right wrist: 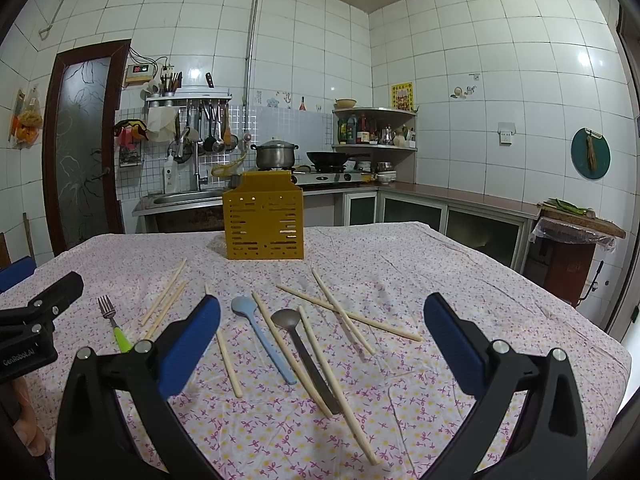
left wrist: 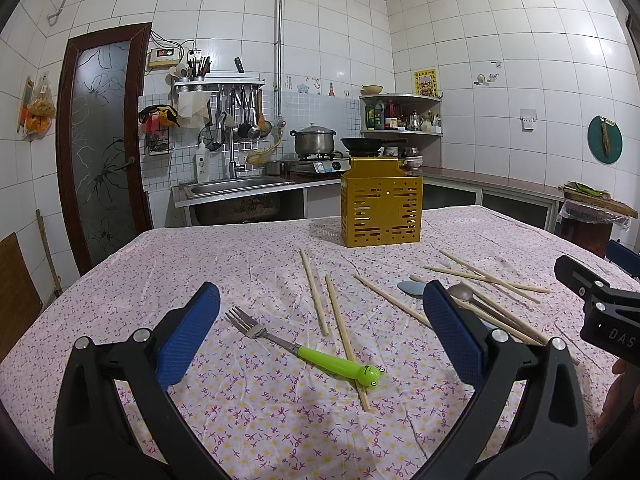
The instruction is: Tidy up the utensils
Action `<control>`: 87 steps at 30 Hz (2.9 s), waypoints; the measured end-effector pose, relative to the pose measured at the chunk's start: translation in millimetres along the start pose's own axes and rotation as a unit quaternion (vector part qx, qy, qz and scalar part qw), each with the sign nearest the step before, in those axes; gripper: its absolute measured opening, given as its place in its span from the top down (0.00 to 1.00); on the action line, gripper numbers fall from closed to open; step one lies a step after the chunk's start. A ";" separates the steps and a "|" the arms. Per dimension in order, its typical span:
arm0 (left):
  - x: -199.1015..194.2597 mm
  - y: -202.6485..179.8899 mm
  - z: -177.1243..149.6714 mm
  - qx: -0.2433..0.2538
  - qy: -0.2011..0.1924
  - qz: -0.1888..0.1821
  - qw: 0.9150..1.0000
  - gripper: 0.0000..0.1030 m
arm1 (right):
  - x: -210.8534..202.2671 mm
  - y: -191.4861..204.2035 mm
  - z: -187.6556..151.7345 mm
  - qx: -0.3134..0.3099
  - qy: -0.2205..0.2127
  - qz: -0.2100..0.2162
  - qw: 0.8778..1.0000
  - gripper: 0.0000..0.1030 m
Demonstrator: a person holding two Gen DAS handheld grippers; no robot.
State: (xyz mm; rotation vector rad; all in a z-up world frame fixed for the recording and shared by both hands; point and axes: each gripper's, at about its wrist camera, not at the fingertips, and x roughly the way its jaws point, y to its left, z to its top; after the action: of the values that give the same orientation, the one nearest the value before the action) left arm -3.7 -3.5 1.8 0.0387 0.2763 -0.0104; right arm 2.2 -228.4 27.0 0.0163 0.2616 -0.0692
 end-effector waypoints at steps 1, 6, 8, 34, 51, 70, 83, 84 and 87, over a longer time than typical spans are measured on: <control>-0.1 0.0 0.0 0.000 0.000 0.000 1.000 0.05 | 0.4 0.1 -0.2 0.000 0.000 0.000 1.000 0.04; 0.1 0.2 -0.4 0.000 0.000 0.000 1.000 0.05 | 0.5 0.1 -0.1 0.000 0.000 0.000 1.000 0.04; 0.0 0.1 -0.3 0.000 0.000 0.000 1.000 0.05 | 0.8 0.2 -0.3 0.000 0.000 0.000 1.000 0.04; -2.7 0.8 1.2 -0.002 0.001 -0.001 1.000 0.05 | 3.1 -2.3 -3.0 0.000 0.004 0.000 1.000 0.04; -2.5 0.7 -0.9 -0.002 0.005 -0.002 1.000 0.05 | 3.5 -1.9 -2.5 0.000 0.004 0.000 1.000 0.04; 18.2 11.1 5.6 -0.022 0.059 0.002 0.998 0.05 | 26.7 0.0 2.9 -0.018 0.039 0.050 0.998 0.04; 101.7 28.5 69.3 -0.002 0.104 0.013 0.994 0.05 | 143.5 3.2 59.0 -0.061 0.109 0.065 0.990 0.04; 113.0 26.6 73.5 0.004 0.109 0.010 0.994 0.05 | 163.6 0.9 60.0 -0.058 0.137 0.071 0.986 0.04; 146.3 26.6 84.4 0.003 0.131 -0.008 0.991 0.05 | 201.9 -6.2 60.1 -0.042 0.167 0.080 0.982 0.04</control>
State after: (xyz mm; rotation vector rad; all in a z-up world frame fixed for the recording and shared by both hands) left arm 160.4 19.0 44.0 0.0443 0.5395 -0.0213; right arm 211.9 -249.5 32.7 -0.0350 0.5971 0.1066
